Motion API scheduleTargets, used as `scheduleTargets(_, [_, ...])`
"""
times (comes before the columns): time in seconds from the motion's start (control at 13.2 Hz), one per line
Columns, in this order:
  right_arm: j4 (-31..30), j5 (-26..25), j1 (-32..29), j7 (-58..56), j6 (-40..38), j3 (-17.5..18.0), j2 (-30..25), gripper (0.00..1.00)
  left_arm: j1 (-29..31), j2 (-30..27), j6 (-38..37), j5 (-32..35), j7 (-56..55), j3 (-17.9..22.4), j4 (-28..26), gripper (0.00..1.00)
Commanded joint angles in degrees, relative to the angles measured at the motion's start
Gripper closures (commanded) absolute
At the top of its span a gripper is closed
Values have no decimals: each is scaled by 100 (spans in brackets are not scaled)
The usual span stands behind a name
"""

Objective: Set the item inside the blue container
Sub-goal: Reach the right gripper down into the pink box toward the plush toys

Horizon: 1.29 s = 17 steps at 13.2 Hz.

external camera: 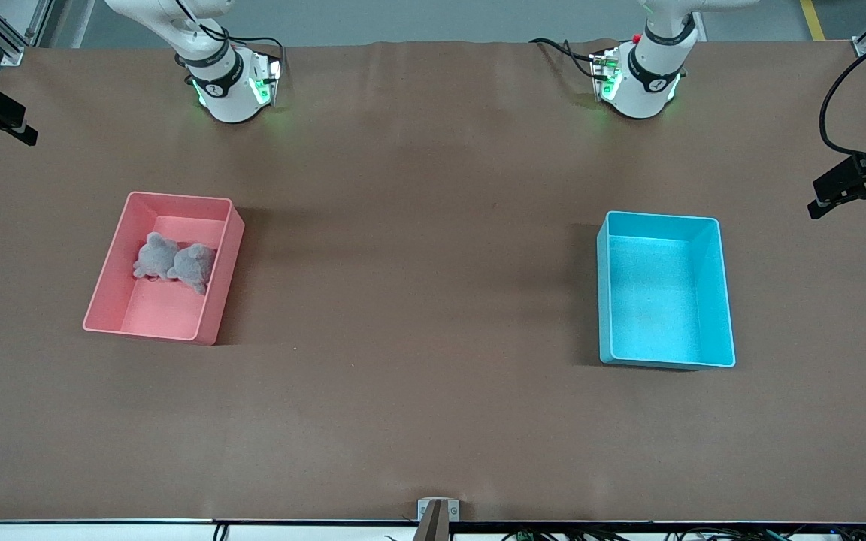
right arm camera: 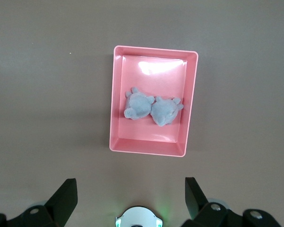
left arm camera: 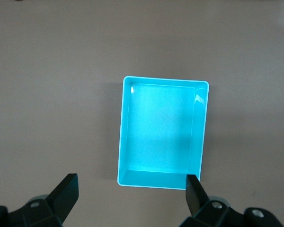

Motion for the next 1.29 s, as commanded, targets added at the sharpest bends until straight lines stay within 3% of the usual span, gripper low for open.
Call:
scheduleTargets(0.0, [-78, -6, 42, -38, 42, -31, -120, 0, -70, 1, -91, -61, -57, 24, 50, 0])
scheduleTargets(0.61, [36, -15, -28, -109, 190, -75, 73, 0, -53, 10, -91, -70, -57, 33, 59, 0])
scheduleTargets(1.06, [72, -85, -449, -109, 789, -75, 1469, 0, -27, 10, -91, -70, -40, 33, 59, 0])
scheduleTargets(1.21, [-7, -147, -459, -109, 946, -75, 1567, 0, -35, 10, -91, -70, -39, 33, 59, 0])
